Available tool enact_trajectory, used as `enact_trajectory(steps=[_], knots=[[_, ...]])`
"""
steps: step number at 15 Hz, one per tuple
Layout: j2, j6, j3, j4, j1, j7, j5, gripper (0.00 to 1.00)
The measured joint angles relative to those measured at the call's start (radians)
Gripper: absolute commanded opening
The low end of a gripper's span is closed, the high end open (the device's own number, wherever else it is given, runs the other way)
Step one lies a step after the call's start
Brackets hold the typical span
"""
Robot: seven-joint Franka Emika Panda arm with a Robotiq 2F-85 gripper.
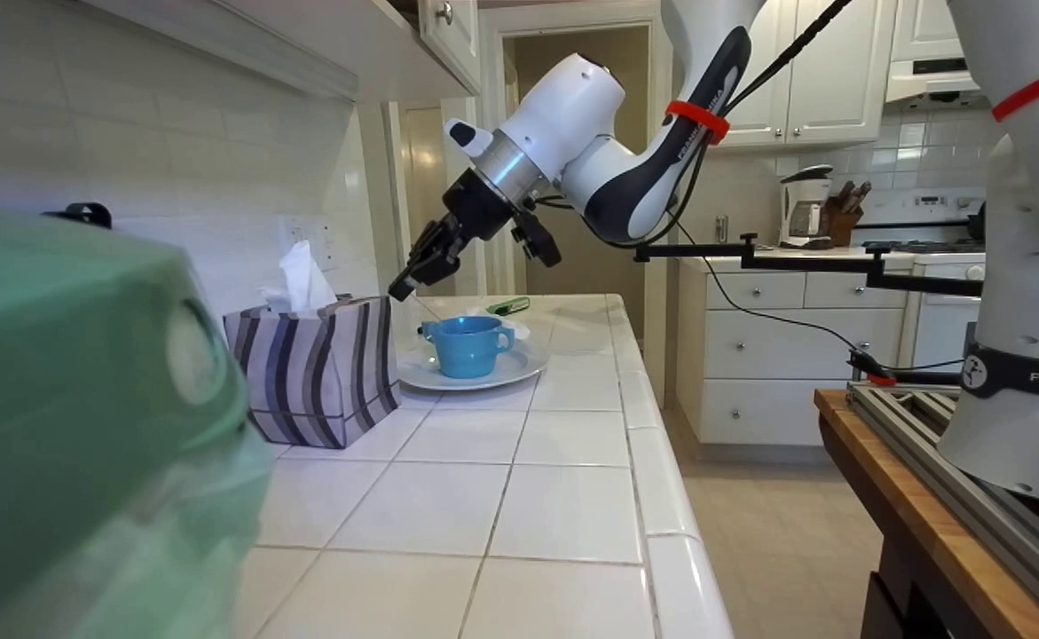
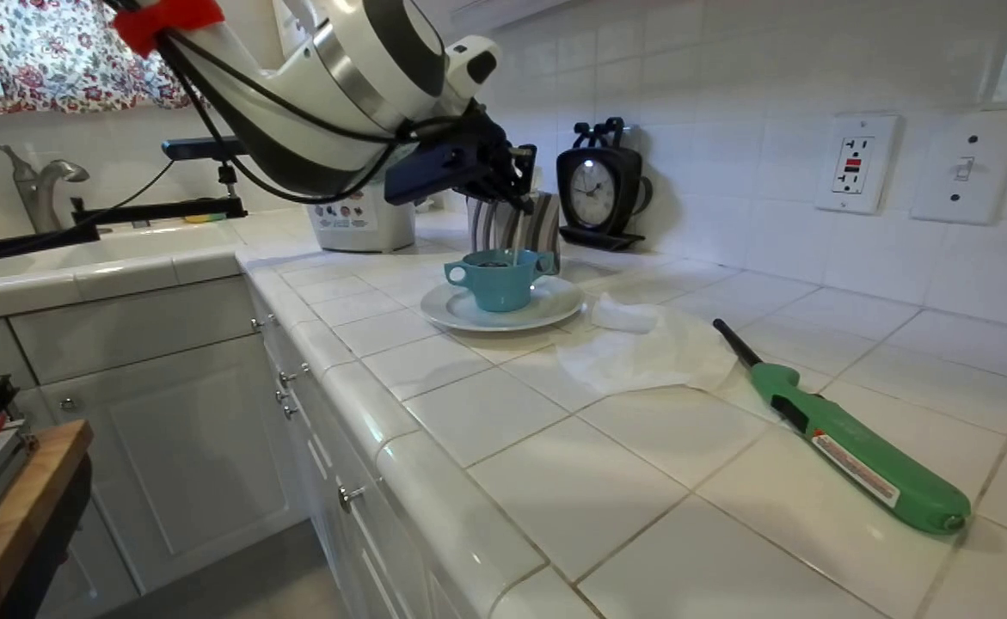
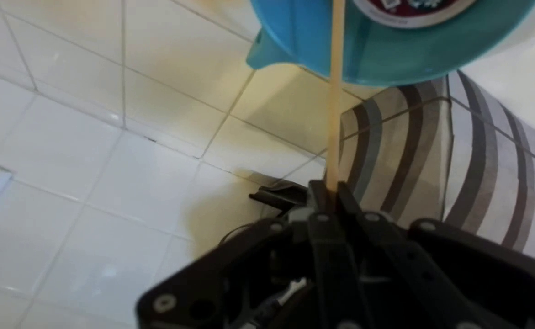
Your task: Place the blue cup on the plate and stir the contents
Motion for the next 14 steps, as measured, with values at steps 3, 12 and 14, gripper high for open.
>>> enact_trajectory(steps=[3, 12, 14], knots=[[-0.046, 0.005, -0.023, 0.000, -0.001, 0.000, -0.001, 0.01], [-0.137, 0.112, -0.164, -0.009, 0.074, -0.021, 0.142, 0.01], [-0.141, 0.122, -0.184, -0.022, 0.101, -0.079, 0.256, 0.01]])
